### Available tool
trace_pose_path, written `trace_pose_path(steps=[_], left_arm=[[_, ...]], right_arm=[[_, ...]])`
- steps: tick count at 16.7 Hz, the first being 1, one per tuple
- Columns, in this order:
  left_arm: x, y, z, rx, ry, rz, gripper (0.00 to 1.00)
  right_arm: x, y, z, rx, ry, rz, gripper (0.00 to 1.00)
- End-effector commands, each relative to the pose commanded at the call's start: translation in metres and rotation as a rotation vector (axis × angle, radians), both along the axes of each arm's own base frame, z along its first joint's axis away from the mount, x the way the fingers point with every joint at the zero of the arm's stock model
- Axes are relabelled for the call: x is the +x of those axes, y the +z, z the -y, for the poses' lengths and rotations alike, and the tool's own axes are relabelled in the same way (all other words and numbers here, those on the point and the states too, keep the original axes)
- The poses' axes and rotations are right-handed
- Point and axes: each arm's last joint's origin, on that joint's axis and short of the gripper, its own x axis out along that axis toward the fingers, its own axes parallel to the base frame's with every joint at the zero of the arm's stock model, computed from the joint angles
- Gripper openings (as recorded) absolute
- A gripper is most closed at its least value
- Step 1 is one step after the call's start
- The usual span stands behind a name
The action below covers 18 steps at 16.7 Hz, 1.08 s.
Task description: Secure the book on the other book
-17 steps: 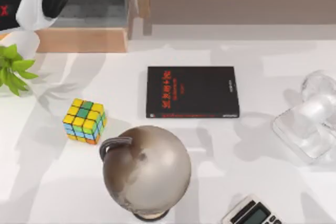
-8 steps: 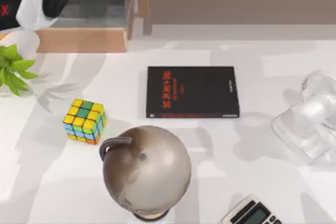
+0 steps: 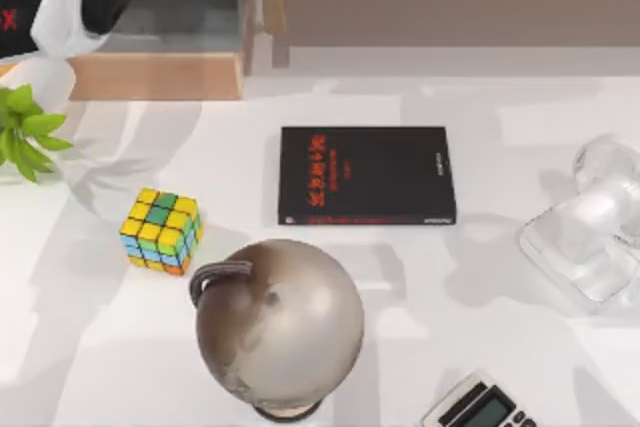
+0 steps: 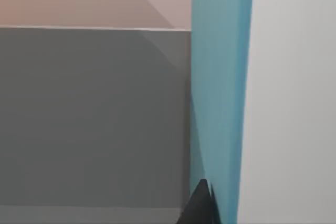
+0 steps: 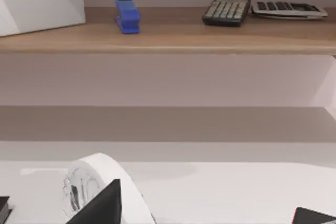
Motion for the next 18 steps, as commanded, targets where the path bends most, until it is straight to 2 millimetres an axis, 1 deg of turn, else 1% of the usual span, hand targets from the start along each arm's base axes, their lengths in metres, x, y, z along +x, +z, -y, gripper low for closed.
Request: trace_pose_path(steps=[7,11,14,18], left_arm=[[-0.001,0.001,-0.001,0.0,0.002,0.002,0.0],[-0.005,0.008,-0.01,-0.005,0.017,0.003,0.0],[-0.01,0.011,-0.001,0.001,0.001,0.002,0.0],[-0.009,0.01,-0.001,0.002,0.003,0.002,0.0]], right_arm=[[0.0,0.0,0.0,0.0,0.0,0.0,1.0],[0.0,0.0,0.0,0.0,0.0,0.0,1.0],[0.0,0.0,0.0,0.0,0.0,0.0,1.0],[0.0,0.0,0.0,0.0,0.0,0.0,1.0]])
